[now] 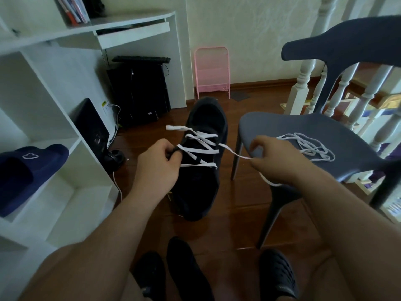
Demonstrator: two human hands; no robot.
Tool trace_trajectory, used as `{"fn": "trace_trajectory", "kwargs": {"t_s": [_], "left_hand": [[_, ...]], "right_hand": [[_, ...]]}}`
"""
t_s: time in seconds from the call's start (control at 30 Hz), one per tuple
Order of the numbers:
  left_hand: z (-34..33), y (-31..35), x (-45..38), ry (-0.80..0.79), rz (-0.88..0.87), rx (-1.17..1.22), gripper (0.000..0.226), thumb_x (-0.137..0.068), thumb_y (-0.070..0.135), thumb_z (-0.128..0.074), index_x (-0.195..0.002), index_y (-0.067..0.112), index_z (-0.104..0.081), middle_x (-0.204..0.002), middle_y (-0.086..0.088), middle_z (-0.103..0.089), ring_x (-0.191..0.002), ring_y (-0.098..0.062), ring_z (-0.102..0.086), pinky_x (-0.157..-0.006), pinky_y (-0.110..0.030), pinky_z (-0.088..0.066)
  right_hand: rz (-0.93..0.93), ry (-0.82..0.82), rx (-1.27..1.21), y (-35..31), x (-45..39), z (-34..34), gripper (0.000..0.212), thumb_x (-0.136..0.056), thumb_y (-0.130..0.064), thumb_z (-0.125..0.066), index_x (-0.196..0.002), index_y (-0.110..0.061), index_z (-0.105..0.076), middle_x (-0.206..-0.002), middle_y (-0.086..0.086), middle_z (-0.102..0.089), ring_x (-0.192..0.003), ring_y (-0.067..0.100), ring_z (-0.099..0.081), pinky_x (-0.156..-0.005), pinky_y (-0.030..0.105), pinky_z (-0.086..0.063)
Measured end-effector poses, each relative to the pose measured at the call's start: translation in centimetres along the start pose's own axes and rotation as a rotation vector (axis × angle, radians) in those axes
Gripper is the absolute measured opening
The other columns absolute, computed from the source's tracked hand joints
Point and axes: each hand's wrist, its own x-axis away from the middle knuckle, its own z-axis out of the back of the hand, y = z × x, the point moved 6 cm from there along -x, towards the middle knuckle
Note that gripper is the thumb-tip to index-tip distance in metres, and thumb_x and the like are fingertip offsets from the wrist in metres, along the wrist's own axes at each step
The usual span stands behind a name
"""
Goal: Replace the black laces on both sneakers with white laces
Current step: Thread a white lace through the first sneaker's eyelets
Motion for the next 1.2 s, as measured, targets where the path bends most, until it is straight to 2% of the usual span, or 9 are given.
{"fn": "trace_trajectory", "kwargs": {"t_s": [0.07,0.13,0.43,0.53,0.67,0.83,1.0,1.13,1.2], "left_hand": [[-0.6,0.5,0.3,-0.031,-0.009,-0.017,0.020,-0.104,0.032,-0.060,-0.085,0.026,-0.058,-0.072,0.001,-0.061,-0.055,-0.005,-0.052,-0.046,-0.017,-0.038],[-1.2,0.9,0.7,-0.055,-0.021,-0.012,0.021,-0.104,0.032,-0.060,-0.084,0.026,-0.058,-0.072,-0.001,-0.061,-0.055,-0.003,-0.053,-0.047,-0.015,-0.039],[-1.2,1.1,0.8,-0.060,-0.010,-0.033,0.018,-0.104,0.030,-0.059,-0.086,0.028,-0.059,-0.073,0.000,-0.063,-0.056,-0.006,-0.055,-0.046,-0.015,-0.038],[-0.2,0.7,0.4,-0.013,0.008,-0.028,0.018,-0.104,0.030,-0.058,-0.086,0.028,-0.059,-0.077,0.000,-0.064,-0.061,-0.011,-0.057,-0.049,-0.018,-0.037],[0.1,0.6,0.5,0.002,-0.002,-0.029,0.018,-0.104,0.029,-0.059,-0.086,0.027,-0.059,-0.077,-0.001,-0.065,-0.065,-0.017,-0.061,-0.051,-0.027,-0.044],[-0.8,1.0,0.9,-0.034,-0.006,-0.035,0.022,-0.105,0.031,-0.058,-0.084,0.025,-0.057,-0.072,0.001,-0.060,-0.057,-0.002,-0.054,-0.045,-0.015,-0.038],[-1.1,1.2,1.0,-0.050,-0.018,-0.017,0.021,-0.105,0.029,-0.059,-0.085,0.023,-0.057,-0.072,-0.001,-0.061,-0.057,-0.003,-0.054,-0.046,-0.015,-0.040],[-0.9,1.2,1.0,-0.054,-0.016,-0.009,0.021,-0.105,0.029,-0.059,-0.084,0.024,-0.057,-0.072,-0.001,-0.061,-0.057,-0.003,-0.054,-0.045,-0.015,-0.039],[-0.7,1.1,0.9,-0.045,-0.013,-0.015,0.020,-0.104,0.028,-0.059,-0.084,0.025,-0.058,-0.073,0.000,-0.062,-0.058,-0.002,-0.055,-0.047,-0.014,-0.040]], "right_hand": [[0.147,0.088,-0.140,-2.8,1.0,0.1,0.013,-0.094,-0.026,-0.060,-0.106,-0.032,-0.061,-0.067,-0.005,-0.062,-0.062,0.008,-0.059,-0.055,0.026,-0.044],[0.205,0.131,-0.166,-4.2,1.3,-0.4,0.011,-0.097,-0.030,-0.059,-0.107,-0.034,-0.061,-0.069,-0.004,-0.063,-0.063,0.013,-0.060,-0.057,0.035,-0.050],[0.198,0.133,-0.088,-3.3,0.3,-1.7,0.011,-0.100,-0.032,-0.054,-0.094,-0.025,-0.061,-0.079,-0.005,-0.063,-0.071,0.016,-0.059,-0.060,0.037,-0.048],[0.016,-0.001,0.064,-0.9,-0.4,-2.0,0.024,-0.096,-0.035,-0.057,-0.078,-0.019,-0.055,-0.080,0.006,-0.060,-0.072,0.025,-0.058,-0.062,0.038,-0.047],[-0.109,-0.283,0.219,1.0,0.1,-3.0,0.031,-0.096,-0.036,-0.064,-0.072,-0.018,-0.056,-0.077,0.006,-0.059,-0.069,0.022,-0.055,-0.060,0.033,-0.041],[0.135,-0.046,-0.112,-2.5,1.0,-1.7,0.009,-0.096,-0.033,-0.062,-0.100,-0.027,-0.067,-0.088,-0.009,-0.064,-0.081,0.012,-0.061,-0.068,0.031,-0.050],[0.191,0.073,-0.201,-4.2,1.7,-1.4,0.018,-0.103,-0.037,-0.057,-0.094,-0.026,-0.068,-0.075,-0.009,-0.063,-0.070,0.006,-0.059,-0.057,0.026,-0.041],[0.168,0.065,-0.214,-4.1,1.6,-1.5,0.021,-0.104,-0.034,-0.053,-0.090,-0.025,-0.065,-0.075,-0.005,-0.064,-0.069,0.014,-0.060,-0.058,0.032,-0.045],[0.122,0.021,-0.228,-3.7,1.4,-1.7,0.025,-0.101,-0.028,-0.052,-0.082,-0.016,-0.063,-0.072,0.001,-0.062,-0.065,0.020,-0.057,-0.059,0.034,-0.044]]}}
